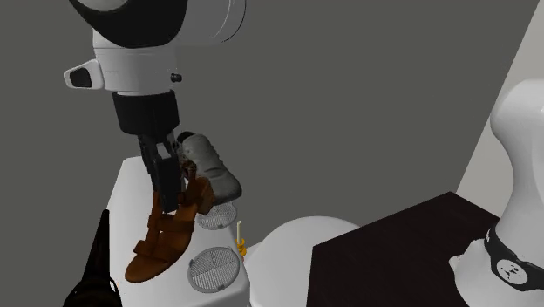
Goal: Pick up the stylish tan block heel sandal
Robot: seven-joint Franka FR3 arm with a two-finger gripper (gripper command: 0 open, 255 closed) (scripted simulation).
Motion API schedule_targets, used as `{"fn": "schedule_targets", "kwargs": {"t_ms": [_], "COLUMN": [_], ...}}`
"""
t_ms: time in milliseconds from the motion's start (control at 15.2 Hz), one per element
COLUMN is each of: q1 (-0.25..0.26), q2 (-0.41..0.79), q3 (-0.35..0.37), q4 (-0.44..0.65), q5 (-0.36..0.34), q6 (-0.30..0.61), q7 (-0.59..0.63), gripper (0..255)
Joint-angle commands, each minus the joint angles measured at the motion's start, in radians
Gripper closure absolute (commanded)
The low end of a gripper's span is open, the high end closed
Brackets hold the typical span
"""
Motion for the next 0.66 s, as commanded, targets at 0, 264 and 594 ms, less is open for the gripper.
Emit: {"fn": "schedule_targets", "kwargs": {"t_ms": [0,264,594], "q1": [0.002,0.006,0.009], "q2": [-0.012,-0.037,-0.055], "q3": [-0.004,-0.010,-0.013], "q4": [0.011,0.038,0.061], "q5": [-0.010,-0.031,-0.046], "q6": [-0.021,-0.067,-0.103], "q7": [0.007,0.023,0.035], "gripper": [255,255,255]}}
